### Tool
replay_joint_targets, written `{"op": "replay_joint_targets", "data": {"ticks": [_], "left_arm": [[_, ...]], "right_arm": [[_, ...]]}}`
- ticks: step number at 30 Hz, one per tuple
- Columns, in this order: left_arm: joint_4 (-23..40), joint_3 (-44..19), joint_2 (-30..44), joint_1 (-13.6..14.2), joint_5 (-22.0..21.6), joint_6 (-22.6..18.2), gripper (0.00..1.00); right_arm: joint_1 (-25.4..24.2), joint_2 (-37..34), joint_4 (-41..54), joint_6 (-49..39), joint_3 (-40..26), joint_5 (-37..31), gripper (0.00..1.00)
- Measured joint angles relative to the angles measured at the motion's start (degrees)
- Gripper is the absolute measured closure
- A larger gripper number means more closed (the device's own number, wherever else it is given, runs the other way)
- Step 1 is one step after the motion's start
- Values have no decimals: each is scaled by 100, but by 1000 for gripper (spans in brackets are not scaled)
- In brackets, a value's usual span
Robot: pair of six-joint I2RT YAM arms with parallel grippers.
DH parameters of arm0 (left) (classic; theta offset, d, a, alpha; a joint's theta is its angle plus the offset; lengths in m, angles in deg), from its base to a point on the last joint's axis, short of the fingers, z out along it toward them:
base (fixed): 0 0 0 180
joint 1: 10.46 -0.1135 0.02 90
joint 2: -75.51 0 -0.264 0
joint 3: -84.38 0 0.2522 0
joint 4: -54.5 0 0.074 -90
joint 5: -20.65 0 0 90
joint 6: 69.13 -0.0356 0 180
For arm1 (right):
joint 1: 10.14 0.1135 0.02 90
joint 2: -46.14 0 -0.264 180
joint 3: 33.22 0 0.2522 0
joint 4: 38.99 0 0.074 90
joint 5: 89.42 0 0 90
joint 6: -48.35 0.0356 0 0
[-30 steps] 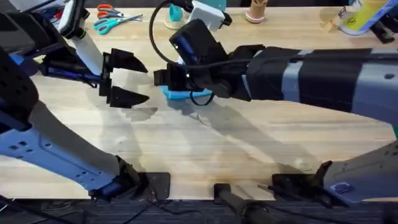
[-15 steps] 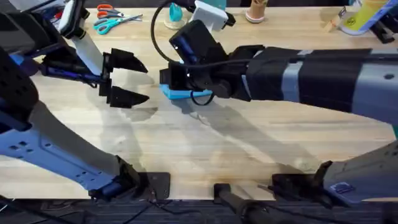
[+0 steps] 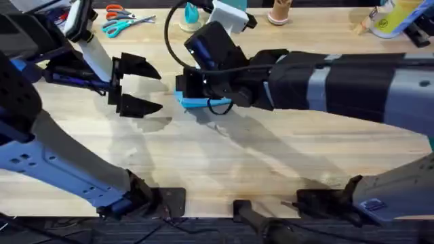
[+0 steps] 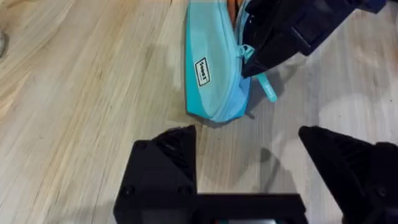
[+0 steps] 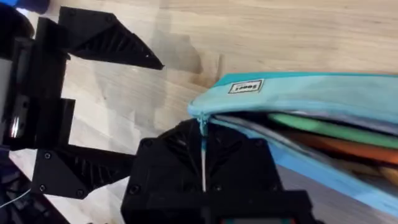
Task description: Unzip the bag, pick up the pens from the table one at a time and place them inside, then zip the bag closed.
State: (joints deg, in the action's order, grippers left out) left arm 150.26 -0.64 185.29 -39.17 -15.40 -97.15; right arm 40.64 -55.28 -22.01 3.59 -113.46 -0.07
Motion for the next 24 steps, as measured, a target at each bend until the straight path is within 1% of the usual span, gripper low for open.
{"op": "replay_joint_targets", "data": {"ticks": [10,15,18,24], "left_arm": [[0,0,0,0,0,0,5],[0,0,0,0,7,0,5],[0,0,0,0,77,0,5],[-50,0,0,7,358,0,5]], "right_arm": [[-24,402,22,0,0,1,972],[-39,478,-24,0,0,0,972],[-39,480,-26,0,0,0,972],[-39,480,-24,0,0,0,972]]}}
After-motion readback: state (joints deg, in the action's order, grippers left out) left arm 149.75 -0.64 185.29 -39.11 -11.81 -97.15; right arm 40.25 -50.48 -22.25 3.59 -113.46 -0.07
